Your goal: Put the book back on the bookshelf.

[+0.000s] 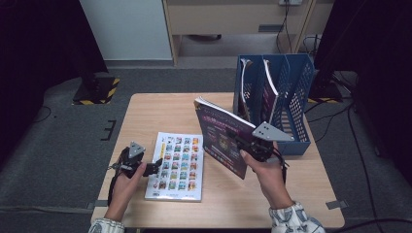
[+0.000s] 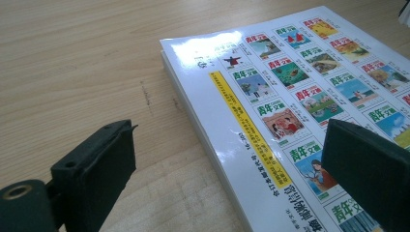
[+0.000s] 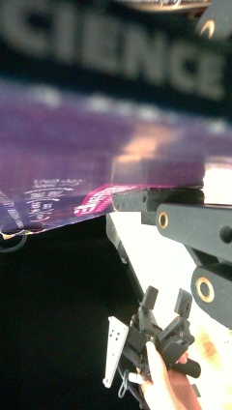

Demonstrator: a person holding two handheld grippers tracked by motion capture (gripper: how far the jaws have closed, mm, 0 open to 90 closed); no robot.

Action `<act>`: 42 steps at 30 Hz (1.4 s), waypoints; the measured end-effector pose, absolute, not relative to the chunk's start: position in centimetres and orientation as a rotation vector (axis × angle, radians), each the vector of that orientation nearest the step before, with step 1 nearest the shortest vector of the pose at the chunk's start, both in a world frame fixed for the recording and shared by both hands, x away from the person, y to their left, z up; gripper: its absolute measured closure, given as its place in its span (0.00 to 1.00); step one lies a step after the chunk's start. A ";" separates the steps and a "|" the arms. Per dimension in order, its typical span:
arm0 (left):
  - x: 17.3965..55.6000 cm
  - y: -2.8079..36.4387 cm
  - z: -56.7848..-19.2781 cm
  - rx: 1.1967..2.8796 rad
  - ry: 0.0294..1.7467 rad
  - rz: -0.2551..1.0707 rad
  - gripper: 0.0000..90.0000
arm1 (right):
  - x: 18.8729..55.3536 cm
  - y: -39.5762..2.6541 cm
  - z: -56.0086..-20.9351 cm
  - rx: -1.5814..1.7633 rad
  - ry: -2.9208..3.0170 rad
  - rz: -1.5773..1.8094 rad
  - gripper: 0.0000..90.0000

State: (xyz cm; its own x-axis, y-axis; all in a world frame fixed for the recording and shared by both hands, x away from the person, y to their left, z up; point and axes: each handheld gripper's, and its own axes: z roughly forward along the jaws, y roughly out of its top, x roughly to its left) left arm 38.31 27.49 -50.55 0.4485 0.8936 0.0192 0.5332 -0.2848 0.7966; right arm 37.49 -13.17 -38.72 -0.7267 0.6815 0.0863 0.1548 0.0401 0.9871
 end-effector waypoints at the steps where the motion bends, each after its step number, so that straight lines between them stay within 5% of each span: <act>1: 38.3 27.5 -50.6 1.956 1.195 0.618 0.05 | 37.5 -13.3 -38.7 0.845 1.913 1.732 0.93; 42: 38.4 27.4 -50.7 1.967 1.197 0.629 0.05 | 36.6 -16.7 -39.6 0.890 1.905 1.687 0.93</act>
State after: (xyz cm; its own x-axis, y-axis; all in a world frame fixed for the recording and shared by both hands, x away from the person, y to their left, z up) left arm 38.42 27.39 -50.74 0.4454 0.8948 0.0318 0.5333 -0.2936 0.7933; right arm 36.60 -16.75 -39.59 -0.6949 0.7137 0.0882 0.1739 0.0477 0.9836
